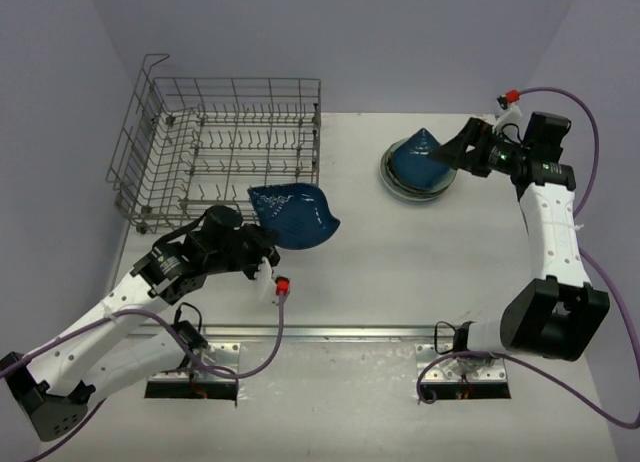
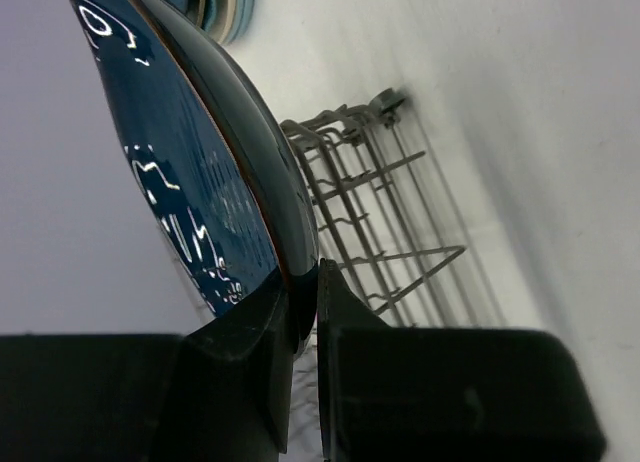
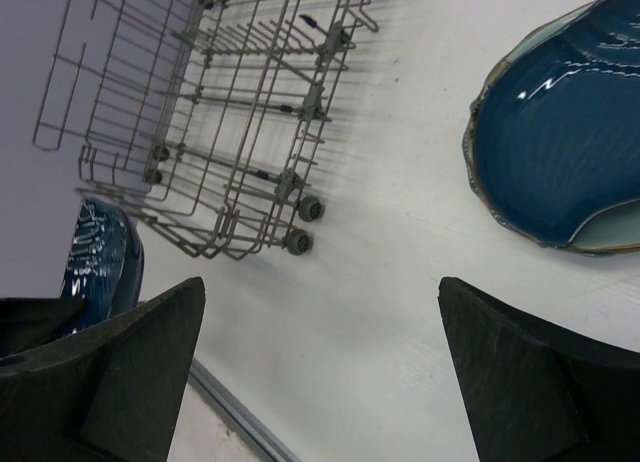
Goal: Unload the plates from the dish rack
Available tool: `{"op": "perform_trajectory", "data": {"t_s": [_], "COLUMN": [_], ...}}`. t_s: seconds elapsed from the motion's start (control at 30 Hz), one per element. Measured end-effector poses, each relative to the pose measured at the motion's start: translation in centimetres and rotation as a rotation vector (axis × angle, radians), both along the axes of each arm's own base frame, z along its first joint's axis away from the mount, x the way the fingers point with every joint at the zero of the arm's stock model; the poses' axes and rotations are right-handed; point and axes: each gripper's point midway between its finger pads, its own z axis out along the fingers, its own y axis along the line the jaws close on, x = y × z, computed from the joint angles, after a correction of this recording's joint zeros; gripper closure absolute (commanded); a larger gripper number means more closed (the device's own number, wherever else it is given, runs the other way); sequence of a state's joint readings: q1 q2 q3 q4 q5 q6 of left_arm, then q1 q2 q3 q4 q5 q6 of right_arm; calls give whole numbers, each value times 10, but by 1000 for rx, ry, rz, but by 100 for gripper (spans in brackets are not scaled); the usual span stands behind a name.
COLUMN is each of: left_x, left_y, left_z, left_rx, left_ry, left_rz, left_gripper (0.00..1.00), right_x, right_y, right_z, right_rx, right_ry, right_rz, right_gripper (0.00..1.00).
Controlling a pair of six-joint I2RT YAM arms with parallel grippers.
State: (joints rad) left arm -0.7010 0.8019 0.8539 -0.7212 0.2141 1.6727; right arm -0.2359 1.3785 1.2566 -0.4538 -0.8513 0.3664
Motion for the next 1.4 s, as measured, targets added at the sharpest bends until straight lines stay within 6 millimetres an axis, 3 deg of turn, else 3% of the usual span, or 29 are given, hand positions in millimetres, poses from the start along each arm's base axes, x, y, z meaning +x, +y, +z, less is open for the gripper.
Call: {"op": "perform_trajectory", "data": {"t_s": [0.13, 0.33, 0.63, 0.83, 1.1, 1.4], "left_x": [-12, -26, -37, -42, -44, -46], "left_y": [-5, -14, -16, -14, -14, -14], "left_z": [-8, -22, -40, -46, -47, -51], "left_rx": [39, 52, 82, 98, 97, 103], "left_ry": [-95, -93, -15, 13, 21, 41], "left_rz": [-149, -264, -324, -327, -337, -343], "left_gripper": [100, 100, 100, 100, 100, 100], "right_x": [-9, -47, -84, -105, -108, -114], "right_y": [39, 112, 174, 189, 194, 216], "right_z": [-5, -17, -48, -74, -90, -101], "right_rx": [-29, -58, -144, -182, -208, -253], "right_ry": [4, 42, 138, 243, 311, 327], "right_rz": [145, 387, 609, 686, 706, 783], "right_gripper": [4, 8, 14, 14, 16, 34]}}
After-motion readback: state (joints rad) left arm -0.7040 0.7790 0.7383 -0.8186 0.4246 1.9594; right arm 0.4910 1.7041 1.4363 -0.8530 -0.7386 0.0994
